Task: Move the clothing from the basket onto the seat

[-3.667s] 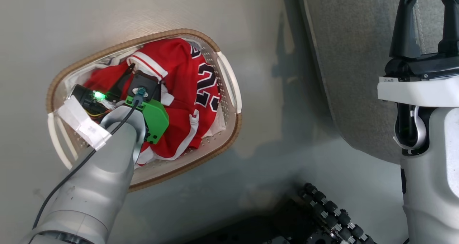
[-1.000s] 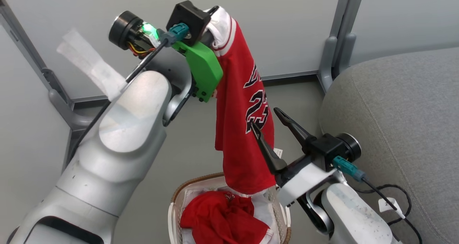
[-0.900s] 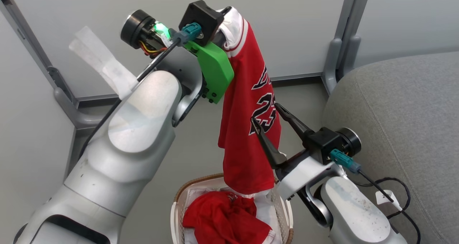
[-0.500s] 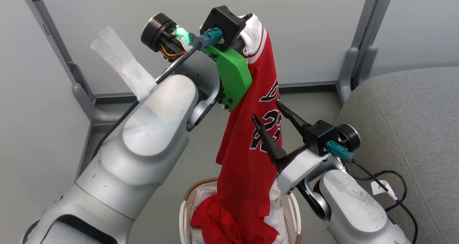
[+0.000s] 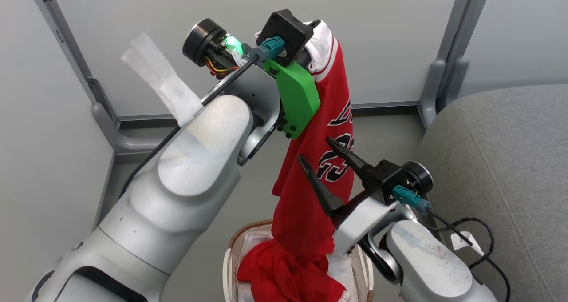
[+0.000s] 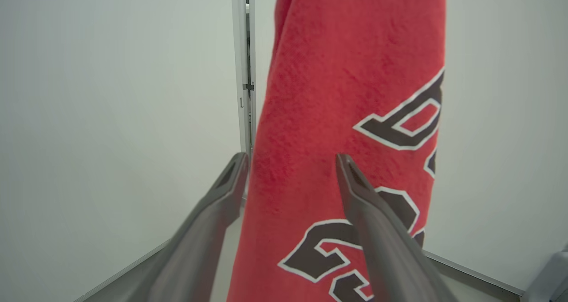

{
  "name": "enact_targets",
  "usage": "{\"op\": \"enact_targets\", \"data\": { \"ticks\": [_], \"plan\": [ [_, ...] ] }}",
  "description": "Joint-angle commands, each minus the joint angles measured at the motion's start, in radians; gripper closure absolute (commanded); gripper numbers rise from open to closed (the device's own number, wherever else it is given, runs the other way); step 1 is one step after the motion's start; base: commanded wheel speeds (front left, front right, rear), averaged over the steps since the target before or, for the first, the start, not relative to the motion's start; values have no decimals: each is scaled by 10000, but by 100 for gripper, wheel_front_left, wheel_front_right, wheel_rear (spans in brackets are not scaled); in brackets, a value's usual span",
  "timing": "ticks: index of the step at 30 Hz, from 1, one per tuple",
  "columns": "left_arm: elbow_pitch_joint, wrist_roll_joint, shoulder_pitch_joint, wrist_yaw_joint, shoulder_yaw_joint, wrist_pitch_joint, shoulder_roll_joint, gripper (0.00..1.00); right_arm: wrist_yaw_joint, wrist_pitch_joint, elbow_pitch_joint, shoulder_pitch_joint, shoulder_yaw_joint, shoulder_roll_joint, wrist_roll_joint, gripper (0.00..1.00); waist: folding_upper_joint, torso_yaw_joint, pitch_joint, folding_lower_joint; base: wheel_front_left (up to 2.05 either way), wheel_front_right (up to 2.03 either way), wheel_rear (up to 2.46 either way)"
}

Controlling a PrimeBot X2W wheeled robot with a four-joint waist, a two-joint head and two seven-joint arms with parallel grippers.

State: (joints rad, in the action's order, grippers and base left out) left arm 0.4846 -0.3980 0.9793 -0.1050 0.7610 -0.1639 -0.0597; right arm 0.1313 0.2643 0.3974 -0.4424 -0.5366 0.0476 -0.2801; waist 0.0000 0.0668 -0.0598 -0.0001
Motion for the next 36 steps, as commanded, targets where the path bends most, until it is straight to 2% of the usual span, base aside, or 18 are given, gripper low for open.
{"op": "enact_targets", "data": {
  "ticks": [1, 11, 12, 13, 15, 18, 25, 31, 32, 34, 36],
  "plan": [
    [-110, -94, 227, 75, 50, -20, 29, 100, -10, 4, 126, -104, 78, 44, 84, 0, 0, 27, 8, 1, 0, 0, 0],
    [-823, -509, 259, 267, 476, -226, 81, 100, -10, 4, 1645, -969, 750, 46, 569, 0, 0, 346, 65, 1, 0, 0, 0],
    [-866, -532, 248, 284, 514, -235, 84, 100, -10, 4, 1737, -1041, 806, 44, 563, 3, 0, 371, 77, 1, 0, 0, 0],
    [-915, -574, 223, 309, 556, -244, 86, 100, -10, 4, 1835, -1110, 867, 44, 550, 51, 0, 402, 94, 1, 0, 0, 0],
    [-987, -633, 167, 349, 593, -257, 87, 100, -10, 4, 2003, -1243, 942, 44, 526, 100, 0, 446, 123, 1, 0, 0, 0],
    [-1030, -659, 79, 407, 577, -273, 13, 100, -10, 4, 2154, -1382, 1098, 49, 546, 100, 0, 468, 170, 1, 0, 0, 0],
    [-879, -727, -228, 679, 238, -74, -554, 100, -10, 4, 2149, -1441, 1357, 49, 487, 100, 0, 307, 300, 1, 0, 0, 0],
    [-430, -870, -723, 931, -165, 517, -1129, 100, -10, 4, 1997, -1501, 1488, 47, 400, 100, 0, 115, 426, 1, 0, 0, 0],
    [-324, -916, -857, 977, -238, 683, -1211, 53, -10, 4, 1954, -1522, 1516, 49, 393, 100, 0, 81, 448, 1, 0, 0, 0],
    [-127, -992, -1107, 984, -344, 994, -1351, 0, -10, 4, 1874, -1540, 1579, 49, 356, 100, 0, 20, 477, 1, 0, 0, 0],
    [16, -1116, -1373, 924, -419, 1339, -1438, 0, -10, 4, 1783, -1569, 1681, 49, 352, 100, 0, -40, 510, 1, 0, 0, 0]
  ]
}}
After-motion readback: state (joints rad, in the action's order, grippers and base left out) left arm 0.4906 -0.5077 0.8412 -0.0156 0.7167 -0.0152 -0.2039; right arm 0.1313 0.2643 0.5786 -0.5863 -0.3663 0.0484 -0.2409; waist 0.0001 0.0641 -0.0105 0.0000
